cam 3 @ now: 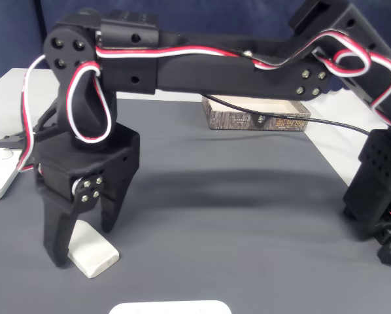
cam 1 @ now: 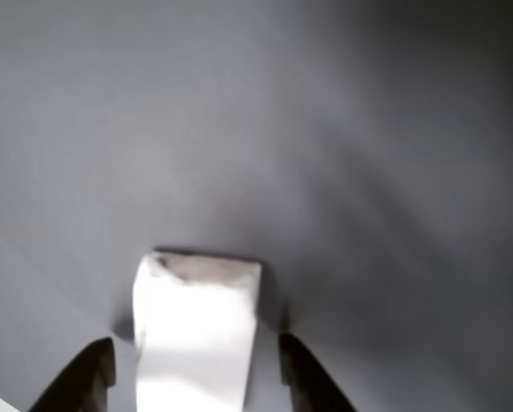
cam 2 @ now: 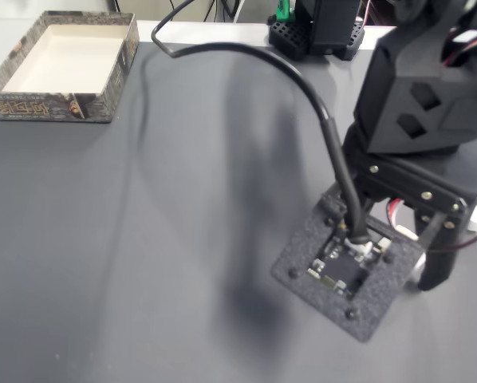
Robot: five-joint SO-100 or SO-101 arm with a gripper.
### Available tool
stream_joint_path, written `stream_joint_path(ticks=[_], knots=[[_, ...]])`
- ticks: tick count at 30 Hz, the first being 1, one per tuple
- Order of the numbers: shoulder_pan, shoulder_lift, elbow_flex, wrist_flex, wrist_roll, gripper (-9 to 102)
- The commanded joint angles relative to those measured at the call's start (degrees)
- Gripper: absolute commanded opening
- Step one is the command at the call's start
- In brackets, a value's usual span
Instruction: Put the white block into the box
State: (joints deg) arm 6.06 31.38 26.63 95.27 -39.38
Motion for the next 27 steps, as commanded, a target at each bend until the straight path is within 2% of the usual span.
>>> stream_joint_path(ticks=[1,17,27], knots=[[-0.5,0.8,-3.7,-1.0,-0.4,27],[-1.3,-0.1,-4.1,-1.3,-1.1,27],[-1.4,-0.4,-4.3,-1.2,-0.9,19]])
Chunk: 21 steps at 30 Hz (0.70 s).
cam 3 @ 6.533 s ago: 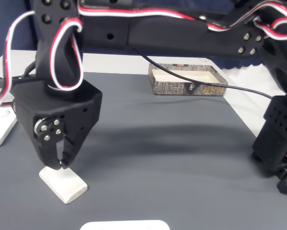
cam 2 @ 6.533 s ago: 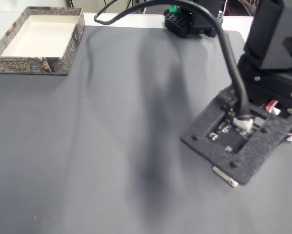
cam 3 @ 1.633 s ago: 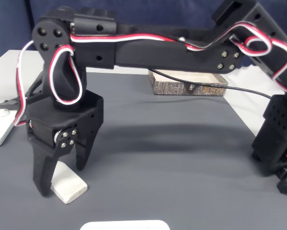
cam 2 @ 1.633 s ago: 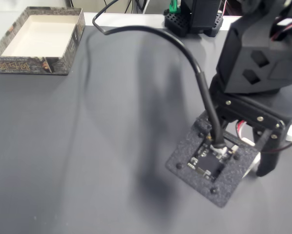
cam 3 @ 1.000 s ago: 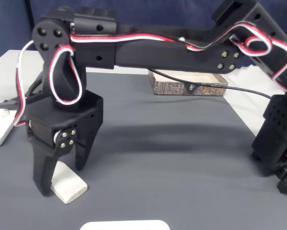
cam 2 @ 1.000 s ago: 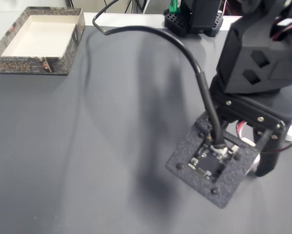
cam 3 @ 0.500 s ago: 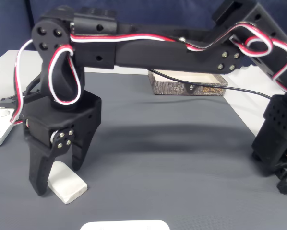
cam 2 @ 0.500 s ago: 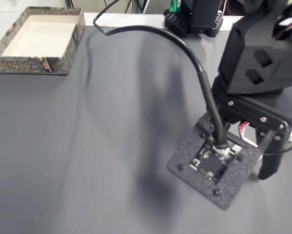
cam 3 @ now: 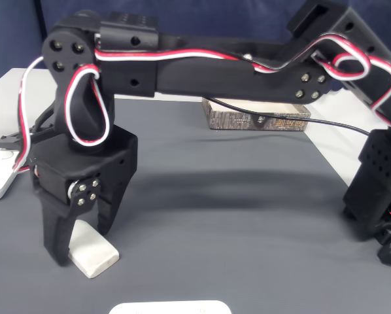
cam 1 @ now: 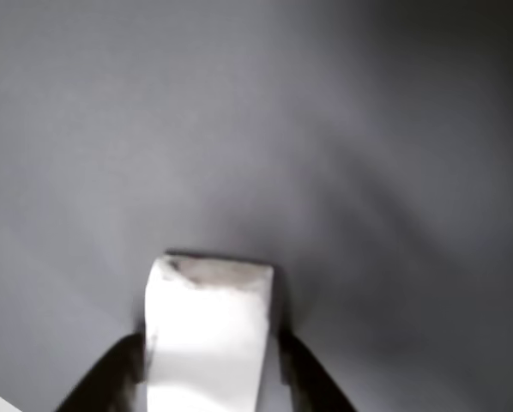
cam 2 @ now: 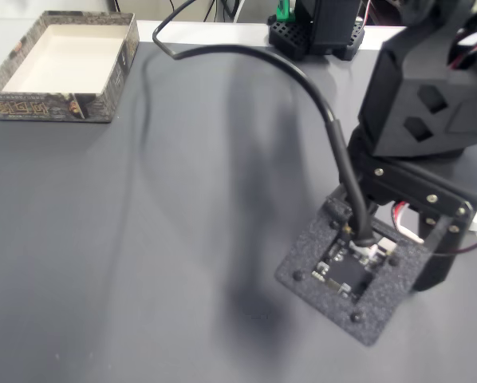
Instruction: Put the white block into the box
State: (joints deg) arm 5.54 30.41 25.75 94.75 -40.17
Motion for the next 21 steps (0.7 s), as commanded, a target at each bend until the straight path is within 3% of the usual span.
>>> stream_joint_path(ticks=[1,8,16,21], knots=[[-0.9,0.6,-3.4,-0.7,-0.1,19],[-1.1,0.5,-3.4,-0.7,-0.1,14],[-1.2,0.4,-3.4,-0.3,0.0,-2],[-1.2,0.4,-3.4,-0.1,1.2,-2]])
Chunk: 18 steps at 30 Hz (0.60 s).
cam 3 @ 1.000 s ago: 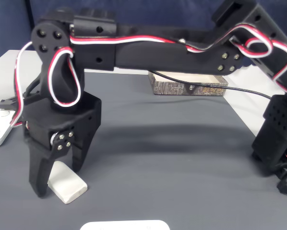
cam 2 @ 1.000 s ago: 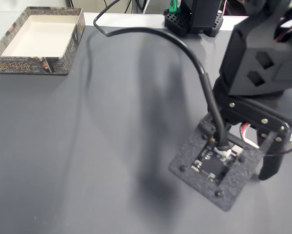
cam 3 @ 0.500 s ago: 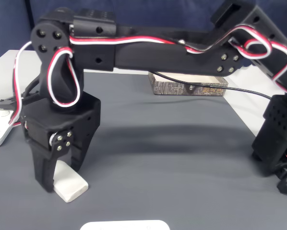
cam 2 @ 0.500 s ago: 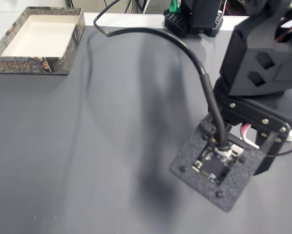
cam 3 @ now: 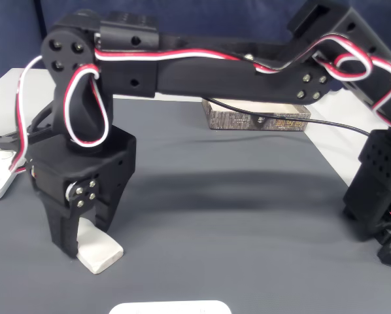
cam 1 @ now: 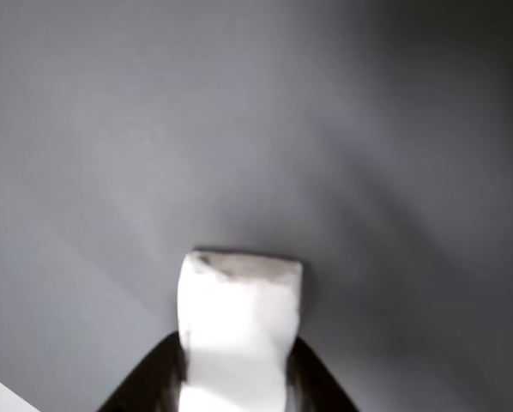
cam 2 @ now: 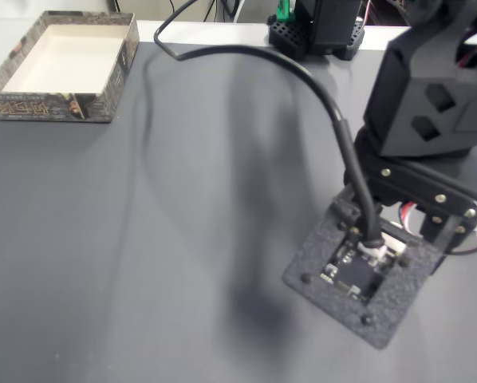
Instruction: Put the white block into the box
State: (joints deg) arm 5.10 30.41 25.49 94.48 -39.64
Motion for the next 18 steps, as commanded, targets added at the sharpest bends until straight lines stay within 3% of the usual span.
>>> stream_joint_path(ticks=[1,18], knots=[[-0.8,0.4,-3.2,0.2,0.7,-2],[2.1,17.1,9.3,4.3,1.9,-2]])
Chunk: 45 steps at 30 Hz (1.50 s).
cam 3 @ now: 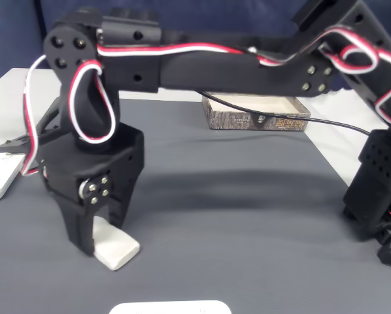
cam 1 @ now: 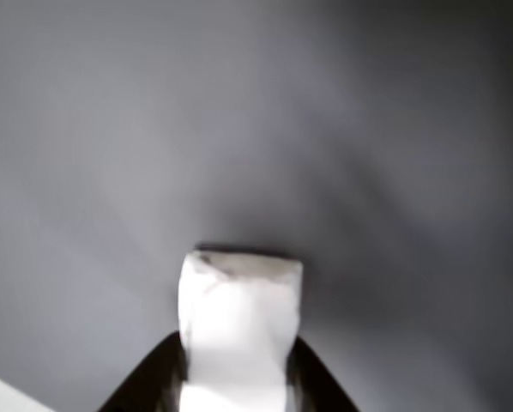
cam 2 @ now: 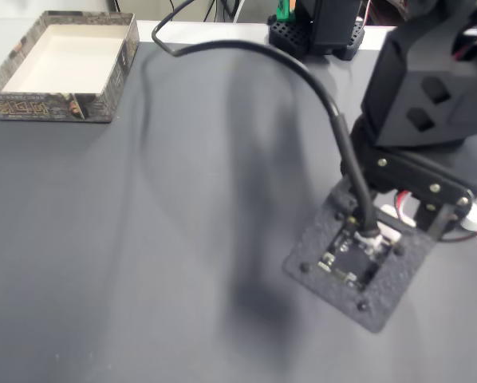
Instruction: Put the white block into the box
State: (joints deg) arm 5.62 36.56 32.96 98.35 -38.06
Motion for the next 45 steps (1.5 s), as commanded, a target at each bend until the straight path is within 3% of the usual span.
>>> stream_joint_path(ticks=[1,15,27,36,45], knots=[[1.8,12.2,3.0,0.4,0.4,-2],[8.1,33.8,21.2,0.4,6.2,-2],[21.5,56.2,44.0,-0.7,12.7,-2],[35.4,60.3,47.1,-0.7,23.1,-2],[51.9,53.2,40.9,-0.8,37.4,-2]])
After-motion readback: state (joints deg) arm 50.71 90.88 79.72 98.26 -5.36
